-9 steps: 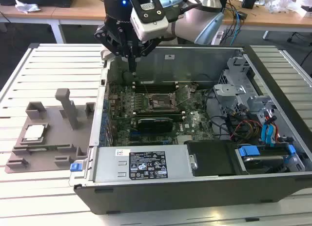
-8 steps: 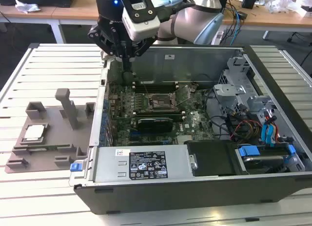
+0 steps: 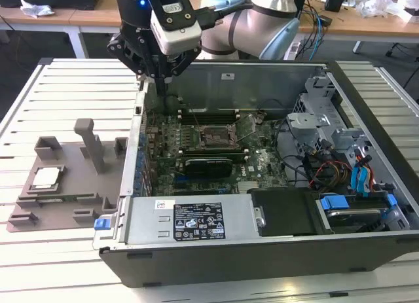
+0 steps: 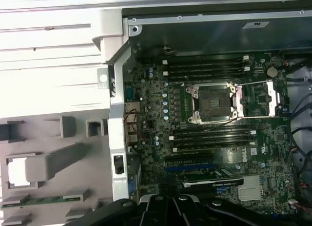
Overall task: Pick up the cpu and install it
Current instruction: 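Reach for the cpu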
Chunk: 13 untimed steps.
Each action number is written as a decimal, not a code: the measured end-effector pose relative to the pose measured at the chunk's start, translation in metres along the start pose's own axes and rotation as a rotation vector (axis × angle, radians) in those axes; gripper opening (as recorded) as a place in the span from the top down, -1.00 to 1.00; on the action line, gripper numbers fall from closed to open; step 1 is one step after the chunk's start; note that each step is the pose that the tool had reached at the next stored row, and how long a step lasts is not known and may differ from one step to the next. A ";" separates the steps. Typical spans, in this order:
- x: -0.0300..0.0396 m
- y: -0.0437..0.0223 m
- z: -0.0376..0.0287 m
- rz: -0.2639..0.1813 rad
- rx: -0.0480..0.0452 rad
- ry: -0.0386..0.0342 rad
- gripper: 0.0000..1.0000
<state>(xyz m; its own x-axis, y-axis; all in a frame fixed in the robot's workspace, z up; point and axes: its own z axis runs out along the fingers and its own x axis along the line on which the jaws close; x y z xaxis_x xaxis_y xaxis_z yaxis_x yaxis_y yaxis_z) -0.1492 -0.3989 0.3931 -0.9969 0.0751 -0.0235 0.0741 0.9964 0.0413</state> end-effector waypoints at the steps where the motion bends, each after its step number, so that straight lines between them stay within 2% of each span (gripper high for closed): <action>1: 0.0022 -0.0002 -0.0001 0.000 0.0010 -0.0001 0.79; 4: 0.0092 -0.0007 -0.0003 0.000 0.0010 -0.0001 0.79; 6: 0.0173 -0.0013 -0.0005 0.000 0.0018 -0.0002 0.79; 13: 0.0364 -0.0027 -0.0009 0.000 0.0020 -0.0002 0.79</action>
<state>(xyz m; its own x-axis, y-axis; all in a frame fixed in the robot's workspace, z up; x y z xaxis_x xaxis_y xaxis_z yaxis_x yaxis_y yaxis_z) -0.1857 -0.3989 0.3931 -0.9969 0.0751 -0.0238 0.0742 0.9965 0.0393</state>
